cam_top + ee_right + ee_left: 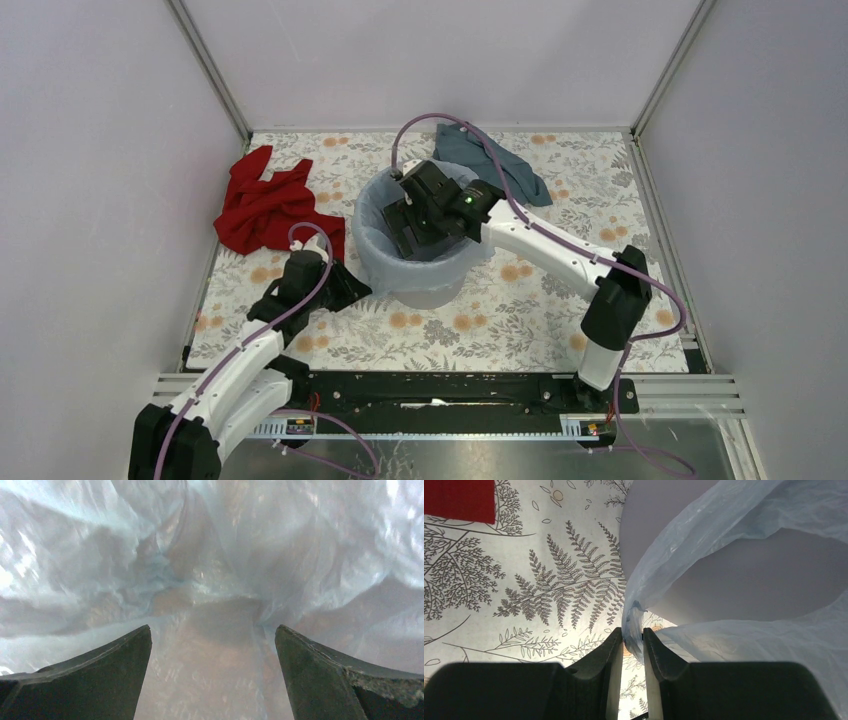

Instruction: Put the trash bags into the trash bin

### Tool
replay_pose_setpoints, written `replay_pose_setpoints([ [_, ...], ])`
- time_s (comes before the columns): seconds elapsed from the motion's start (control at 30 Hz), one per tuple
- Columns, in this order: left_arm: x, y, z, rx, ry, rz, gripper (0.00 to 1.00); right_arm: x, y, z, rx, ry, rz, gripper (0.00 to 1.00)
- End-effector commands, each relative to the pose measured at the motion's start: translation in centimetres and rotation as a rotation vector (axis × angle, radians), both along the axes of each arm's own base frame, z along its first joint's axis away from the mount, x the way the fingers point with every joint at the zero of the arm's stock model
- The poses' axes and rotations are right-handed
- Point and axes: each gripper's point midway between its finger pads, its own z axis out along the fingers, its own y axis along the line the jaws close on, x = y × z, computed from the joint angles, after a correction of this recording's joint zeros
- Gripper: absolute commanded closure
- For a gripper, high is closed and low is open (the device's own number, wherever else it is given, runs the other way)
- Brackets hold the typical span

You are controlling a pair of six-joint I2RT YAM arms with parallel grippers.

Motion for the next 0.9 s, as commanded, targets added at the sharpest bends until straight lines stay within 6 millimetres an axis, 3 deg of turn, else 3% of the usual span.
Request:
replay_pose_setpoints([
  [0.0,0.6,-0.7,0.6,-0.035,-0.034,-0.021,0.75,1.6,1.6,-0.3,-0.028,-0.031,0.011,0.00],
  [0.2,0.3,-0.6,0.6,-0.041,-0.051,-0.022,0.73,3.2,3.1,-3.3,-0.068,-0.020,0.020,0.01],
  [0.27,0.3,-0.7,0.5,-0.042,-0.050,-0.028,0.73,3.5,2.9,-4.9,-0.097,-0.018,0.013,0.06],
  [0.5,0.2,-1.0,0.5,-0.051,-0.054,-0.043,0.73,3.1,2.2,-10.2,-0.119,0.014,0.005,0.20],
  [0.63,0.2,-1.0,0.7,-0.048,-0.055,-0.049,0.73,2.6,1.7,-12.6,-0.150,0.050,-0.002,0.22],
  [0.77,0.2,-0.9,0.8,-0.045,-0.060,-0.045,0.72,2.4,1.8,-12.1,-0.136,0.057,-0.002,0.20],
  [0.87,0.2,-0.8,0.7,-0.038,-0.055,-0.043,0.71,2.4,1.9,-9.2,-0.111,0.039,-0.004,0.17],
])
